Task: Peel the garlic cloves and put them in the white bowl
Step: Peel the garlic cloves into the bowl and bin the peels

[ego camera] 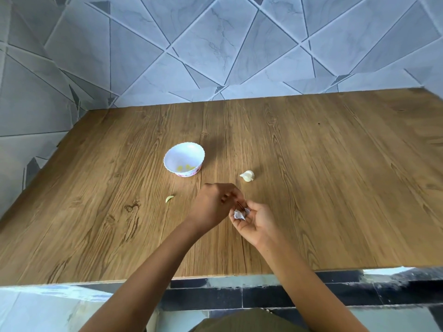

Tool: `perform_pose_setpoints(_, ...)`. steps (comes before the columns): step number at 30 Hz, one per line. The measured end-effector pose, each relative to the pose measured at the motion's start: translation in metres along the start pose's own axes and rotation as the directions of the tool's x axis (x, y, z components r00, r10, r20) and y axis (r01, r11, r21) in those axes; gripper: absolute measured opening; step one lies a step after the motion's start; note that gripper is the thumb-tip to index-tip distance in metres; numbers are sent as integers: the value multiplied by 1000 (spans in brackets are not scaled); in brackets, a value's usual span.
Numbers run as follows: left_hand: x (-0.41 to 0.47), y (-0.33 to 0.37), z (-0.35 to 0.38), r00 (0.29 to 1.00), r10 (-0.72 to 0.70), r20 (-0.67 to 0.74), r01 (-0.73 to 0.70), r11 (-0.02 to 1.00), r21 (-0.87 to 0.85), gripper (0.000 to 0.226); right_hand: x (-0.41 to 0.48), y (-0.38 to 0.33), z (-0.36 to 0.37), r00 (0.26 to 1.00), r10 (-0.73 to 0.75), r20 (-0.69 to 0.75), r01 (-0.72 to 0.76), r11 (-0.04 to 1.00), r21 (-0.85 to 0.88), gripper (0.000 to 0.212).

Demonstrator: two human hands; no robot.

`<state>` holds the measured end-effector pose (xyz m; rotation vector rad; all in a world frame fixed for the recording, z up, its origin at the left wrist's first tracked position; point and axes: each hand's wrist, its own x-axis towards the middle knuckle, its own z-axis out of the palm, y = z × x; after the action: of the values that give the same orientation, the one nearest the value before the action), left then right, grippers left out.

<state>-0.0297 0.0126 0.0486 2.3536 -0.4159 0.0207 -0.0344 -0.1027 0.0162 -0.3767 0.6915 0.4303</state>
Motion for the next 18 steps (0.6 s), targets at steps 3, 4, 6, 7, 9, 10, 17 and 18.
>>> perform_pose_setpoints(3,-8,-9,0,992,-57,-116,49,996,-74,31,-2,-2,-1,1000,-6,26,5,1000,29,29)
perform_pose_setpoints(4,-12,-14,1,978,-125,-169,103,986,-134,29,-2,-3,-1,1000,-18,26,18,1000,24,30)
perform_pose_setpoints(6,-22,-25,3,929,-288,-234,212,929,-302,24,-2,-5,0,999,-44,22,44,999,11,33)
perform_pose_setpoints(7,-27,-32,3,899,-358,-252,246,889,-386,23,-1,-5,1,998,-50,24,50,999,6,33)
perform_pose_setpoints(9,-37,-45,0,848,-457,-269,275,813,-512,24,1,-4,3,998,-56,31,56,998,-3,32)
perform_pose_setpoints(10,-41,-50,-3,830,-486,-273,280,787,-549,26,3,-3,4,998,-58,35,58,998,-11,31)
perform_pose_setpoints(17,-81,-74,-25,814,-436,-383,324,889,-325,35,13,34,26,998,32,49,-25,991,-128,32)
perform_pose_setpoints(18,-87,-78,-31,807,-426,-410,339,901,-269,37,15,43,31,997,55,58,-46,988,-144,33)
